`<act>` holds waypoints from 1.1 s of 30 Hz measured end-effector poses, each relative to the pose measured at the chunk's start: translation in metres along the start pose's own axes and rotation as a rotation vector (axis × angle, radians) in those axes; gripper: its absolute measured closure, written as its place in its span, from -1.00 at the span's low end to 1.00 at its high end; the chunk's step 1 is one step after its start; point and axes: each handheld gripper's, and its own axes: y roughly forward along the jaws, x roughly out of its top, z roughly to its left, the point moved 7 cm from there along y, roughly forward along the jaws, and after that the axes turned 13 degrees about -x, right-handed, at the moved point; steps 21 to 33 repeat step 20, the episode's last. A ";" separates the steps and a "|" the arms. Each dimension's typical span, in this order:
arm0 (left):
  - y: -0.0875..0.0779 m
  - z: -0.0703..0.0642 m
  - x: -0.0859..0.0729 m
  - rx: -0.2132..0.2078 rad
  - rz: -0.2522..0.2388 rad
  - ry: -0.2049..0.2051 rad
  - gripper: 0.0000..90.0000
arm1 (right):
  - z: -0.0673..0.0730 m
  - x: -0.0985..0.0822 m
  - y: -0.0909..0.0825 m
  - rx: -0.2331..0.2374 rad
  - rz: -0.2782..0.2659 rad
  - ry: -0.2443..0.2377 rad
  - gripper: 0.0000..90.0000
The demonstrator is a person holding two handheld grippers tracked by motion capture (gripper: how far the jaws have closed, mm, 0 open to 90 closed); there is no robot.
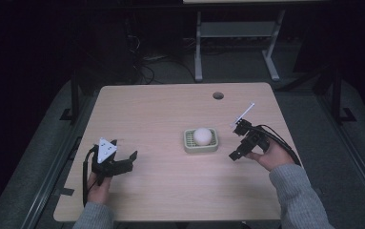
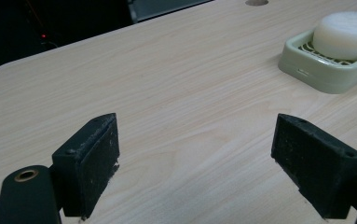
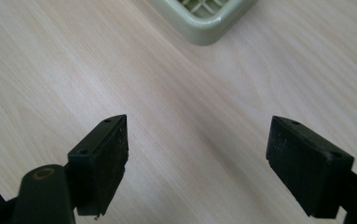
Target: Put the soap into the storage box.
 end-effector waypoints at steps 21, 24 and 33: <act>0.000 0.000 0.000 -0.001 0.002 0.005 -0.67 | 0.001 -0.043 0.007 0.006 -0.004 0.044 -0.55; 0.000 0.000 0.000 -0.001 0.002 0.005 -0.67 | 0.001 -0.043 0.007 0.006 -0.004 0.044 -0.55; 0.000 0.000 0.000 -0.001 0.002 0.005 -0.67 | 0.001 -0.043 0.007 0.006 -0.004 0.044 -0.55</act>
